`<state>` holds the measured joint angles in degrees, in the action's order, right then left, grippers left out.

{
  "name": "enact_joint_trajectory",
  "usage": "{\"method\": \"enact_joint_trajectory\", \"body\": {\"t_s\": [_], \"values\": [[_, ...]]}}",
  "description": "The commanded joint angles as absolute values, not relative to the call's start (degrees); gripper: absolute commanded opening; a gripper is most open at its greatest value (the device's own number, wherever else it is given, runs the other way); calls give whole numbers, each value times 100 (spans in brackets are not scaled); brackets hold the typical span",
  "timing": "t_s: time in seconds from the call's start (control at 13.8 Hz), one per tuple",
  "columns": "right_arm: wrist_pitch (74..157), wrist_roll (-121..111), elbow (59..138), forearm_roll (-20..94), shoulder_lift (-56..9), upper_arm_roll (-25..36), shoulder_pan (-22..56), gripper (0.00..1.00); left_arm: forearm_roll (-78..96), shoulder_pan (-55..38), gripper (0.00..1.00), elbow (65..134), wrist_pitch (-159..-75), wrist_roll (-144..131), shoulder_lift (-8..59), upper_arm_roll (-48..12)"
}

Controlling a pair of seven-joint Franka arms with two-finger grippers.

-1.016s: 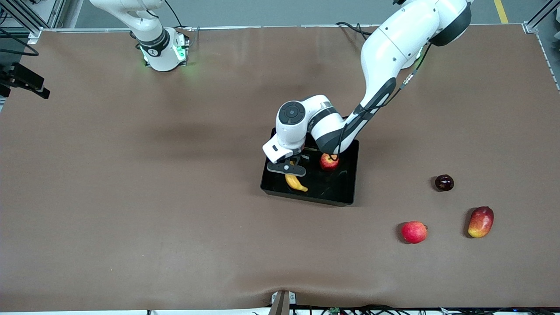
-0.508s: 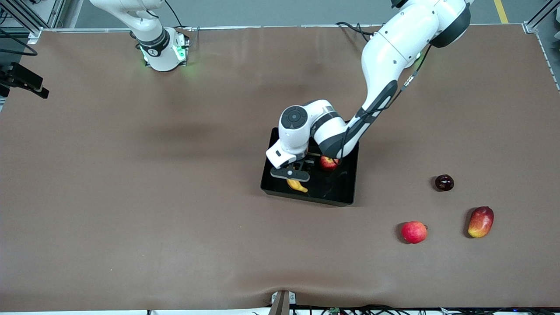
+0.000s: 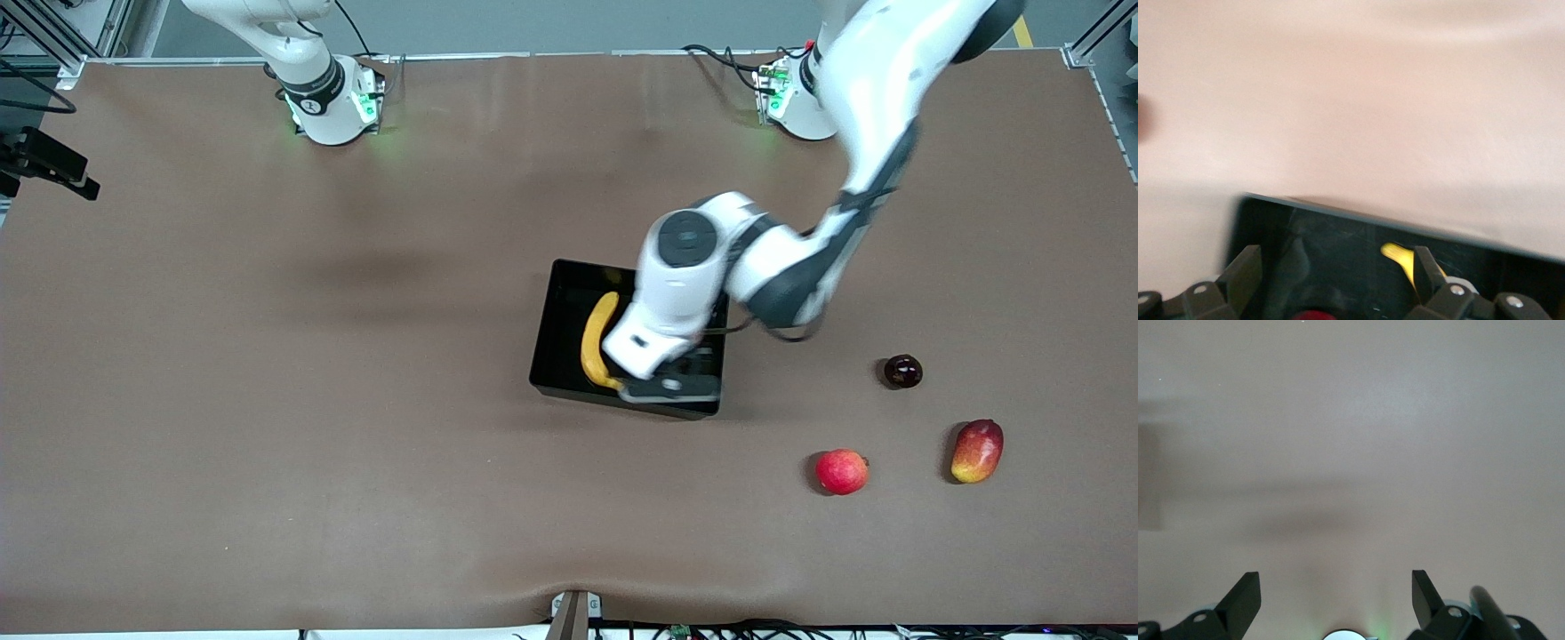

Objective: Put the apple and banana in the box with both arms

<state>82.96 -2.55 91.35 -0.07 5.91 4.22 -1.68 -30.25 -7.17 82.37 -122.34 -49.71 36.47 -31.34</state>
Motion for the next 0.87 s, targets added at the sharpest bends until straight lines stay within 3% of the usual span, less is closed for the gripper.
{"method": "enact_joint_trajectory", "body": {"t_s": [0.0,0.29,0.8], "values": [[8226,-325,9026,123,545,360,-290,100,-2909,-353,100,8394,-11656,-4966,3034,-3173],[8227,-325,9026,123,545,360,-290,100,-2831,167,100,8385,-10866,-4834,2532,-3217],[8227,-325,9026,123,545,360,-290,100,-2013,1045,100,8385,-10381,-3605,1864,-3217]]}}
